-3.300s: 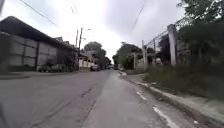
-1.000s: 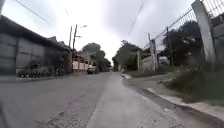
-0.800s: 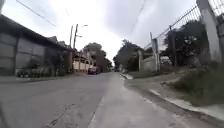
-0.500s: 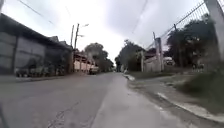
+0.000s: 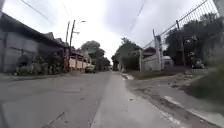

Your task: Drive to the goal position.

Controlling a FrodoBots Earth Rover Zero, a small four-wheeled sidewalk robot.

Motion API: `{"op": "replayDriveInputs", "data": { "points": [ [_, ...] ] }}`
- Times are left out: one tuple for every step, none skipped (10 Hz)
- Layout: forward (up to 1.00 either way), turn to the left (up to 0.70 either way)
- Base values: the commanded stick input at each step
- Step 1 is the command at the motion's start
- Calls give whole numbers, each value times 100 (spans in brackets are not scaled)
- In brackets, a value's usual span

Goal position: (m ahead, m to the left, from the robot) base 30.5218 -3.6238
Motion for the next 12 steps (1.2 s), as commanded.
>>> {"op": "replayDriveInputs", "data": {
  "points": [
    [100,-14],
    [100,-35],
    [100,-40],
    [100,-37],
    [100,-26],
    [100,0],
    [100,0],
    [100,0],
    [100,0],
    [100,0],
    [100,0],
    [100,-2]
  ]
}}
